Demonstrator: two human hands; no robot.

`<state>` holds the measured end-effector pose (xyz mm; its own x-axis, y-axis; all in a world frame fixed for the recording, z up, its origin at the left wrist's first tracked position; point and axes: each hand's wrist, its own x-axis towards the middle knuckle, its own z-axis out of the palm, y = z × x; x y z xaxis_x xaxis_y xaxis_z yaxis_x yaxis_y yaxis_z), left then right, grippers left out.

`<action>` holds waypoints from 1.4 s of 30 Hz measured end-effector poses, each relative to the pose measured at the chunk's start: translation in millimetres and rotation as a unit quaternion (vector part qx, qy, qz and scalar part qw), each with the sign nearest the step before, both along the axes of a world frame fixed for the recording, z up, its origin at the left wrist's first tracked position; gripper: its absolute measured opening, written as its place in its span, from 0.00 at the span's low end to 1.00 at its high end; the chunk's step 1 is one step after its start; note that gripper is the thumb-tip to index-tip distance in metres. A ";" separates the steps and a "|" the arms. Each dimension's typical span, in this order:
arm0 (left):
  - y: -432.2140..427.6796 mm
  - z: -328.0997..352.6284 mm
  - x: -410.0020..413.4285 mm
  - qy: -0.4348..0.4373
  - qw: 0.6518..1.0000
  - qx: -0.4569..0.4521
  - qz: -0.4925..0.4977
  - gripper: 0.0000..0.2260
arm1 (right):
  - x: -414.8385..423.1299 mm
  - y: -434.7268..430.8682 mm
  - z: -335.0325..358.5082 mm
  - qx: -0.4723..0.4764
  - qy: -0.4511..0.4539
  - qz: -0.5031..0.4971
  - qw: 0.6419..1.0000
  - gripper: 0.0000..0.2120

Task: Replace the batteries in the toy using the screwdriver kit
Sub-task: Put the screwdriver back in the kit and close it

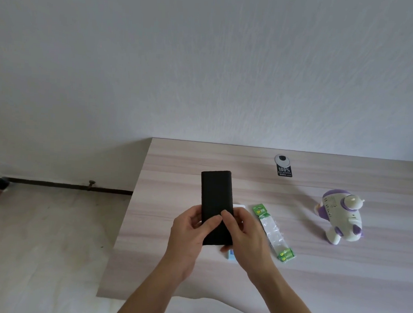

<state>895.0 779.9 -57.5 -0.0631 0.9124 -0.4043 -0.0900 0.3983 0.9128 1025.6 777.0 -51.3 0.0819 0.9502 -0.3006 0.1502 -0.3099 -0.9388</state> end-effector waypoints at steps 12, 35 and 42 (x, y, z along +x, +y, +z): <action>0.3 -2.5 -19.6 -0.038 0.998 -0.041 0.003 0.10 | -5.3 2.4 -16.3 -0.002 0.007 0.039 0.999 0.12; 14.9 -88.5 42.0 0.026 0.980 -0.197 -0.001 0.08 | 94.2 -12.8 -106.6 -0.145 -0.047 -0.014 0.988 0.08; 32.0 -126.6 101.6 0.090 0.973 -0.206 0.054 0.10 | 198.4 4.0 -150.3 -0.182 -0.145 -0.012 0.973 0.01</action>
<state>996.6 811.9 -184.1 -0.2528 0.6601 -0.7073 -0.0038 0.7304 0.6830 1223.9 781.0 -201.6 0.2340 0.7821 -0.5775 0.3801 -0.6203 -0.6861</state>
